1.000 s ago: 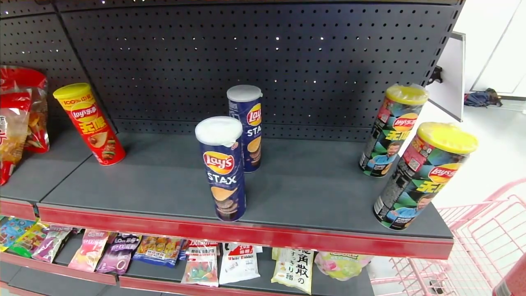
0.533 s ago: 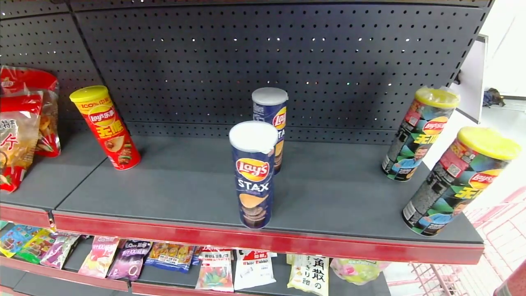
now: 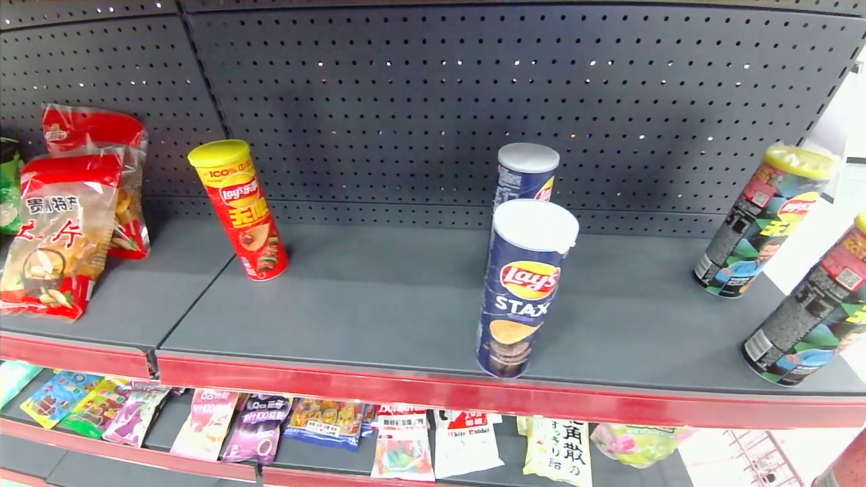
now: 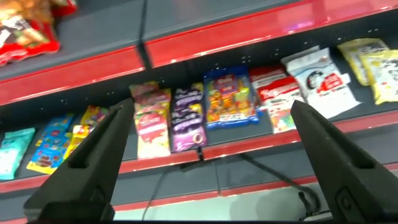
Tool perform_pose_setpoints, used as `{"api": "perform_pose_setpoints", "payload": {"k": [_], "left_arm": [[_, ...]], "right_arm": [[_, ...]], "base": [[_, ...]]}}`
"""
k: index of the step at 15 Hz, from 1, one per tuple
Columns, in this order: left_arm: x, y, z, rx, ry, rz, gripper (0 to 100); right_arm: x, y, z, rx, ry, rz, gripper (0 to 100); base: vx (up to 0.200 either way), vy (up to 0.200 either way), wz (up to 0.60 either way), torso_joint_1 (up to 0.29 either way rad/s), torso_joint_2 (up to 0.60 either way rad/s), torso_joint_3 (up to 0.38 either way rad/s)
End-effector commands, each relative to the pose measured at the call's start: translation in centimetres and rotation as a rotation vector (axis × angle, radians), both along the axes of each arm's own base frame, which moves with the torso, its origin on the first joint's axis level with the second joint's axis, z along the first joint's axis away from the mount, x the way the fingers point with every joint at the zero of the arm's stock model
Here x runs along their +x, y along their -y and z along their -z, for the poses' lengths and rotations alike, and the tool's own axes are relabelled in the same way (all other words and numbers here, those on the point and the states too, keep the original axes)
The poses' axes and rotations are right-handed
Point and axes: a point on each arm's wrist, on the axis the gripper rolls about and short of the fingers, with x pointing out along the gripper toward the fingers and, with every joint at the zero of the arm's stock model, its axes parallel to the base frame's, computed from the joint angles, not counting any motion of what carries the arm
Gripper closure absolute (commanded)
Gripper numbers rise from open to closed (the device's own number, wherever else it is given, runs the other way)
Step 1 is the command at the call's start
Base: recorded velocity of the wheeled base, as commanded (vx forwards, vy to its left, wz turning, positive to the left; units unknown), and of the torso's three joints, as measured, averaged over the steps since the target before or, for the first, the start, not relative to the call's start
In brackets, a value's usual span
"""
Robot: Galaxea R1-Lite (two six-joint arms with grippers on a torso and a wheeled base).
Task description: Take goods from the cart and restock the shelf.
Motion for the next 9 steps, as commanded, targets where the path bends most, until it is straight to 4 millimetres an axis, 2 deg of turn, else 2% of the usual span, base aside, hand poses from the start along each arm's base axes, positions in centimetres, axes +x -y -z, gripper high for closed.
{"api": "perform_pose_setpoints", "payload": {"k": [1, 9], "left_arm": [[0.01, 0.0, 0.03, 0.0, -0.003, -0.001, 0], [0.0, 0.0, -0.01, 0.003, -0.001, 0.0, 0]], "right_arm": [[0.02, 0.0, 0.02, 0.0, -0.003, -0.001, 100], [-0.56, 0.0, 0.72, -0.005, 0.003, -0.004, 100]], "base": [[0.0, 0.2, 0.0, 0.007, 0.0, 0.002], [0.0, 0.2, 0.0, 0.004, 0.0, 0.001]]}}
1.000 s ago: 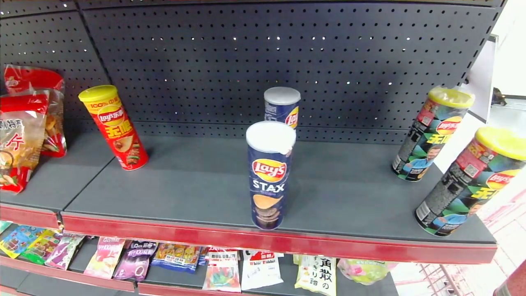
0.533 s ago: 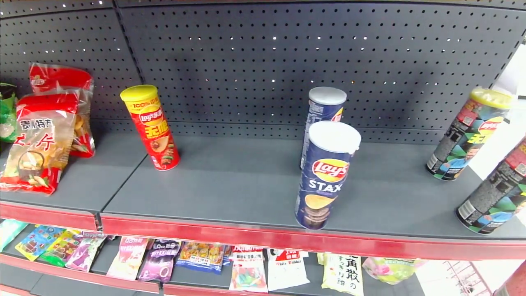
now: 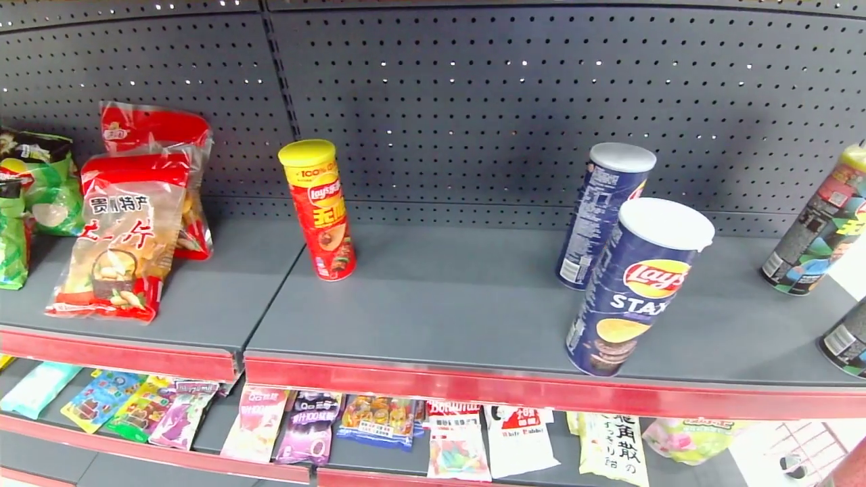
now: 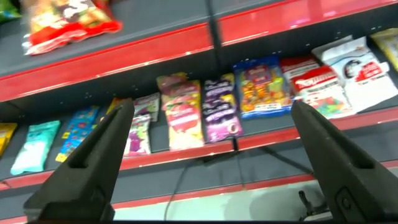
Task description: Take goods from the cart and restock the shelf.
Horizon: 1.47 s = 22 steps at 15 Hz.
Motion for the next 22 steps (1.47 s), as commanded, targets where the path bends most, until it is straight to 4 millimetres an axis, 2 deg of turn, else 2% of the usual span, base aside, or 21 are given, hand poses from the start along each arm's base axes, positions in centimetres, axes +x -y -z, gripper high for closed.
{"api": "perform_pose_setpoints", "payload": {"k": [1, 15, 22], "left_arm": [[0.0, 0.0, -0.05, 0.0, 0.002, 0.0, 0], [0.01, 0.0, -0.01, 0.001, 0.0, -0.002, 0], [0.02, 0.0, 0.03, 0.006, -0.001, -0.001, 0]], "right_arm": [[-0.02, 0.0, 0.02, -0.001, 0.001, -0.001, 100], [-0.01, -0.01, 0.25, -0.006, -0.008, -0.004, 100], [-0.01, -0.01, 0.25, -0.006, -0.008, -0.004, 100]], "base": [[0.0, 0.2, 0.0, 0.002, 0.0, 0.002], [0.0, 0.2, 0.0, 0.001, 0.0, 0.004], [0.0, 0.0, 0.0, 0.0, 0.0, 0.0]]}}
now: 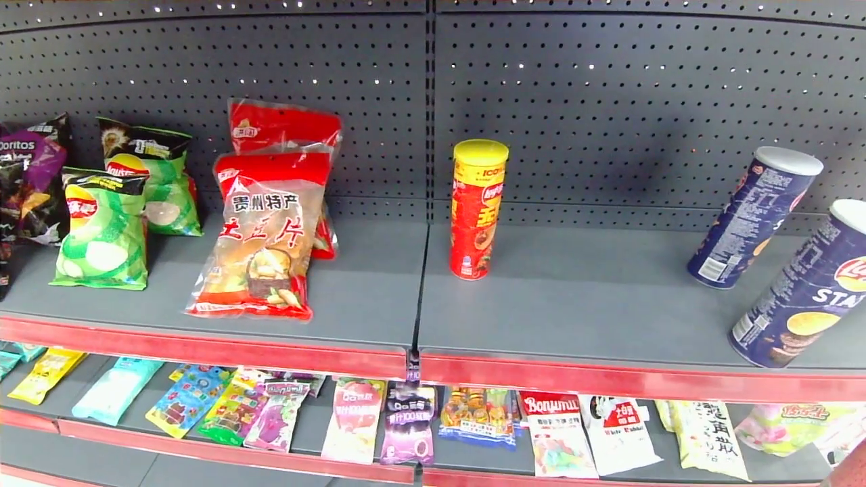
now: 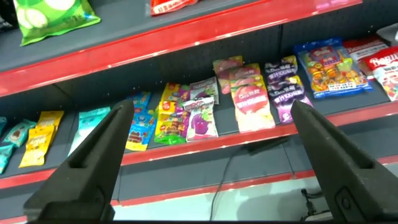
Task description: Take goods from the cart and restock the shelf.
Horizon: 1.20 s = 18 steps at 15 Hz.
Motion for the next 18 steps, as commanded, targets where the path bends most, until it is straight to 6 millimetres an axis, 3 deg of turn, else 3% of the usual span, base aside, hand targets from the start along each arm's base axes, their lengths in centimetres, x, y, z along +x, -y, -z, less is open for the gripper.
{"api": "perform_pose_setpoints", "payload": {"k": [1, 18], "left_arm": [[0.0, 0.0, -0.05, 0.0, 0.001, -0.001, 0], [0.01, -0.01, -0.01, 0.013, 0.001, 0.0, 0]], "right_arm": [[0.03, 0.0, -0.03, 0.0, -0.001, 0.0, 100], [0.03, 0.0, -0.03, -0.001, -0.001, 0.001, 100]], "base": [[0.0, 0.0, 0.0, 0.0, 0.0, 0.0], [0.0, 0.0, -0.04, 0.0, 0.0, 0.0]]}}
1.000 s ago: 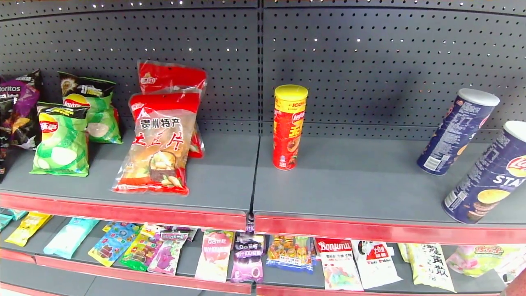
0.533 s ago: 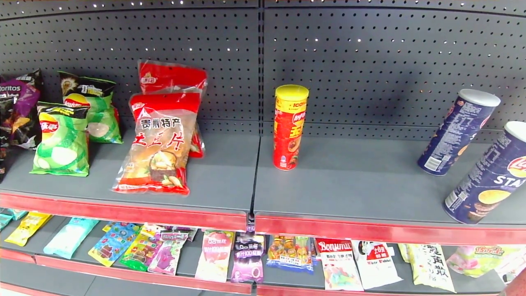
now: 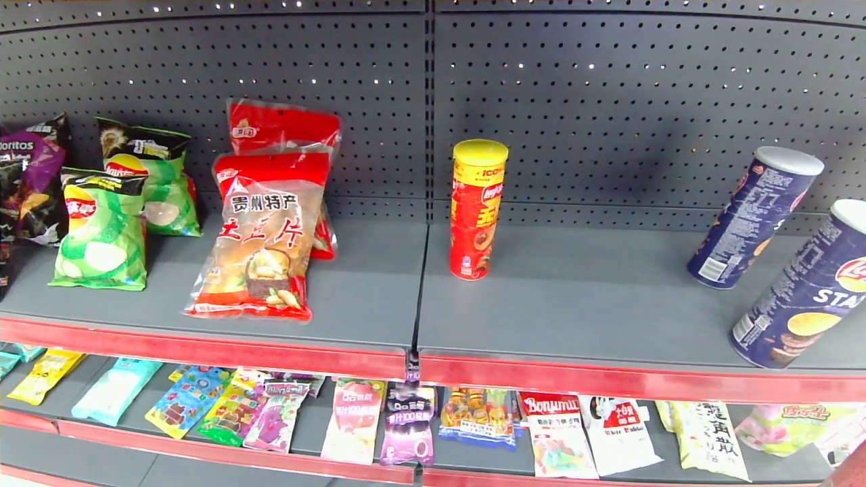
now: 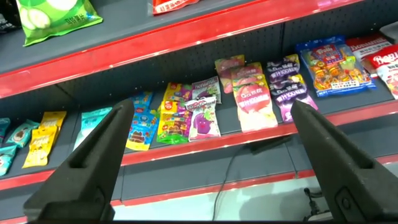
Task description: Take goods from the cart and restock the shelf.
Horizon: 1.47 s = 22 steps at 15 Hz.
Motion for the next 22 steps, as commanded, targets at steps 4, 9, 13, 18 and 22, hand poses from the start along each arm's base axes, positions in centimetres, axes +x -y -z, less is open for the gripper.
{"api": "perform_pose_setpoints", "payload": {"k": [4, 9, 13, 18, 22], "left_arm": [[0.01, 0.0, -0.01, 0.0, -0.001, 0.0, 0], [0.01, 0.0, -0.01, 0.013, 0.001, 0.003, 0], [0.01, -0.02, -0.01, 0.015, 0.001, -0.005, 0], [0.0, -0.03, -0.05, 0.017, 0.003, -0.008, 0], [0.04, -0.02, 0.05, 0.054, 0.004, 0.001, 0]], "right_arm": [[0.03, -0.01, 0.01, 0.0, -0.002, -0.002, 100], [0.01, -0.01, 0.03, -0.01, -0.001, -0.005, 100], [-0.41, -0.05, 0.54, -0.01, 0.008, -0.025, 100], [-0.48, -0.04, 0.58, -0.01, 0.011, -0.025, 100], [-0.95, -0.15, 0.49, 0.0, 0.044, -0.076, 100]], "base": [[0.0, 0.0, -0.3, 0.001, 0.0, -0.001], [0.0, 0.0, 0.0, 0.0, 0.0, 0.0], [0.05, 0.0, 0.0, 0.002, 0.0, -0.001], [0.08, 0.0, 0.0, -0.004, 0.0, 0.002], [0.0, 0.0, 0.0, 0.0, 0.0, 0.0]]}}
